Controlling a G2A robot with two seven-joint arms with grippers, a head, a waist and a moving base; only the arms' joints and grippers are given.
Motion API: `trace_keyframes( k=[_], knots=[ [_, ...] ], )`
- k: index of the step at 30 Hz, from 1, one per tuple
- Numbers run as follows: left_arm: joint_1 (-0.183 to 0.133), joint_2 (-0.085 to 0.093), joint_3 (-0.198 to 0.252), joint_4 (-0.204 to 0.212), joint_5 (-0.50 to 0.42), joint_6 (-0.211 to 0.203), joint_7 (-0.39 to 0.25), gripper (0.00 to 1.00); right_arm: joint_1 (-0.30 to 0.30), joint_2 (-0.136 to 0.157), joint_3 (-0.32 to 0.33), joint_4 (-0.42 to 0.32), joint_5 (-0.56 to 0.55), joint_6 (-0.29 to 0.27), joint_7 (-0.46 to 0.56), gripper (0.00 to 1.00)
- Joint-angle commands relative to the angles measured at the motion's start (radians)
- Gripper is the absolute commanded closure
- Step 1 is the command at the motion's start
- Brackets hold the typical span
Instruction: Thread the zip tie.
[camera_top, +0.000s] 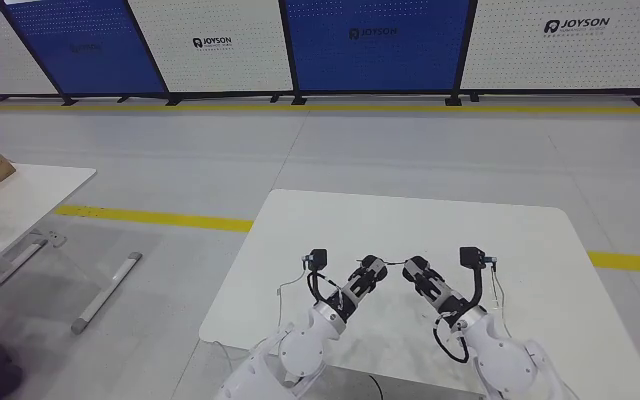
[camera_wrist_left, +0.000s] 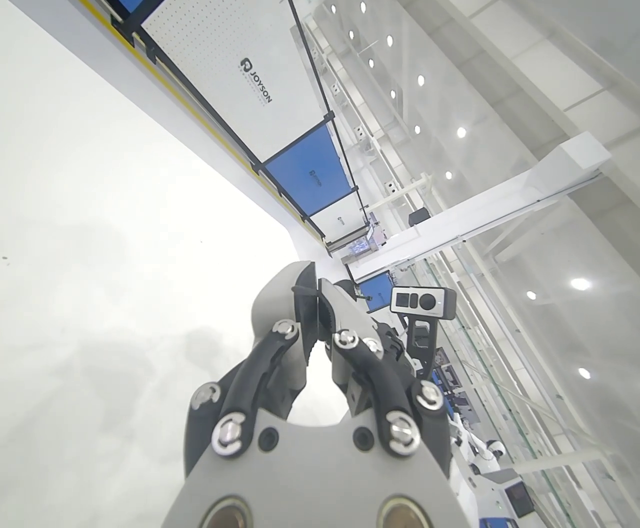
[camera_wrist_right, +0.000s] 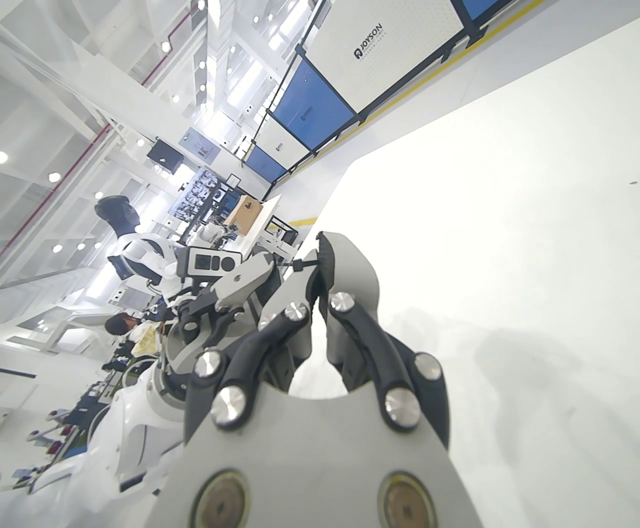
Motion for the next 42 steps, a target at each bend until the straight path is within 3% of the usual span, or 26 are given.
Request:
trace_keyframes(
  k=[1,8,10,11,20,23,24,33,34,37,39,42],
  knots=[
    [-0.001,0.000,0.000,0.000,0.000,-0.001,-0.001,1.00,0.001,0.000,0.000,0.000,-0.001,-0.001,-0.001,1.00],
    [-0.002,-0.001,0.002,-0.002,0.004,-0.002,0.001,1.00,0.004,0.001,0.000,0.000,0.004,-0.003,-0.002,1.00],
    [-0.002,-0.002,0.001,-0.002,-0.003,0.001,0.008,1.00,0.003,0.001,0.001,0.001,0.010,-0.002,-0.003,0.29],
    [-0.002,-0.003,0.001,-0.003,-0.010,0.004,0.014,1.00,0.003,0.001,0.002,0.002,0.013,0.000,-0.004,0.00],
    [0.000,-0.012,-0.019,-0.008,-0.122,-0.019,0.064,1.00,0.000,0.004,0.019,0.013,0.013,-0.012,-0.011,0.00],
    [0.006,-0.013,-0.029,-0.012,-0.186,-0.033,0.043,1.00,-0.006,0.007,0.035,0.023,0.003,-0.005,-0.015,0.00],
    [0.005,-0.012,-0.034,-0.010,-0.204,-0.016,0.020,1.00,-0.004,0.008,0.037,0.028,-0.016,0.017,-0.005,0.00],
    [0.004,-0.012,-0.034,-0.010,-0.207,-0.012,0.012,1.00,-0.004,0.008,0.035,0.030,-0.018,0.023,0.001,0.00],
    [0.004,-0.012,-0.034,-0.010,-0.207,-0.012,0.012,1.00,-0.004,0.009,0.035,0.033,-0.054,0.029,-0.017,0.00],
    [0.005,-0.011,-0.040,-0.009,-0.218,-0.018,0.006,1.00,0.002,0.008,-0.007,0.046,-0.301,0.077,-0.148,0.00],
    [0.010,-0.010,-0.047,-0.011,-0.219,-0.025,0.003,1.00,0.020,0.006,-0.031,0.071,-0.344,0.053,-0.165,0.00],
    [0.017,-0.009,-0.057,-0.016,-0.219,-0.025,0.006,1.00,0.044,0.007,-0.058,0.112,-0.524,0.064,-0.213,0.00]
  ],
)
